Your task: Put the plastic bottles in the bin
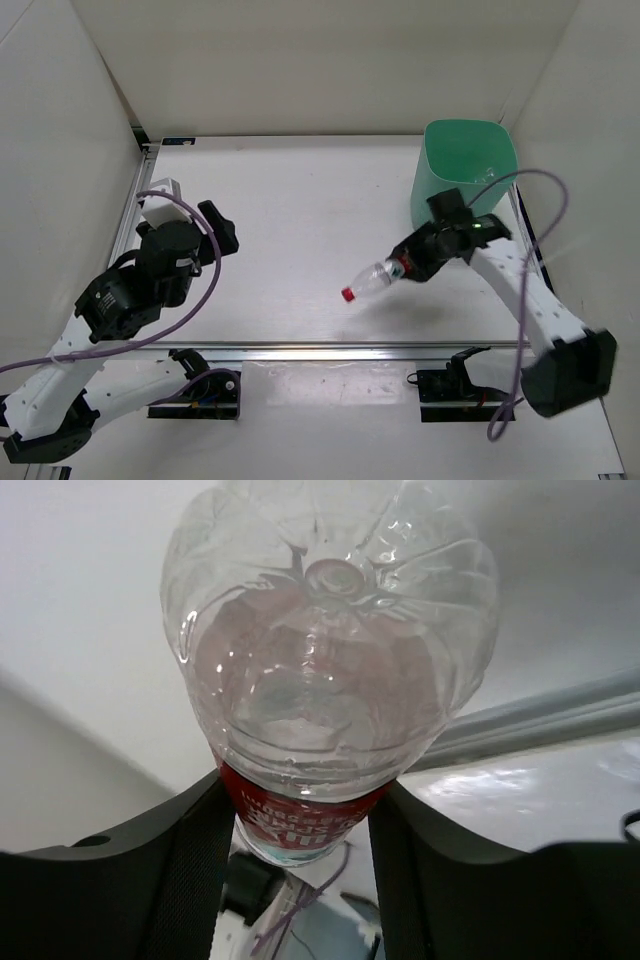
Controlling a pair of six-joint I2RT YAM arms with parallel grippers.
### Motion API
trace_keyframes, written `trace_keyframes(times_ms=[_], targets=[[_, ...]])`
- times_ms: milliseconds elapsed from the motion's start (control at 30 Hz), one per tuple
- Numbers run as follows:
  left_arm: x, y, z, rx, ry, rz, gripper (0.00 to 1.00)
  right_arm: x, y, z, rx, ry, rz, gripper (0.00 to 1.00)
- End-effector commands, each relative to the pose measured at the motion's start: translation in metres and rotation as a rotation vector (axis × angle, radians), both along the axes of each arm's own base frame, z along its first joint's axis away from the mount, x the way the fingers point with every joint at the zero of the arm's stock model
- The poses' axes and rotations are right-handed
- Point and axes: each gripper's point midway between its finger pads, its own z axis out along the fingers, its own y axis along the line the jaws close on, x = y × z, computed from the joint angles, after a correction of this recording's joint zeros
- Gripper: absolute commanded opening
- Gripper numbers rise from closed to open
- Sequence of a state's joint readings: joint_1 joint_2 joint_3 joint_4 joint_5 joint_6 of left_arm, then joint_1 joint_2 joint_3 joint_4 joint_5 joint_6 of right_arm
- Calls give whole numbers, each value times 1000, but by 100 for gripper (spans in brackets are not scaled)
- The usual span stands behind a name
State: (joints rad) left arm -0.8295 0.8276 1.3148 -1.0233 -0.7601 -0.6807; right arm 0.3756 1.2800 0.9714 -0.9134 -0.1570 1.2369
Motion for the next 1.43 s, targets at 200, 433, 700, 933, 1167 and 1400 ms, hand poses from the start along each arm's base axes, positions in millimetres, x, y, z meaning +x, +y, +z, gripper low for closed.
trace_keyframes(times_ms=[200,433,700,933,1167,1400], targets=[[3,-4,-19,0,11,4,100,86,-101,296,-380,-967,-167,20],[6,-21,-29,44,61,-64,100,184,-195,361,-754,-1125,-341,20],[1,-13,-25,37,67,-47,100,241,-231,324,-724,-1043,-310,52],[0,8,-21,67,46,44,100,216,-185,280,-295,-924,-103,100],[-1,33,-49,127,67,189,100,152,-136,260,-107,-854,76,100],[0,72,-54,290,12,392,100,87,-149,237,-294,-863,82,100]])
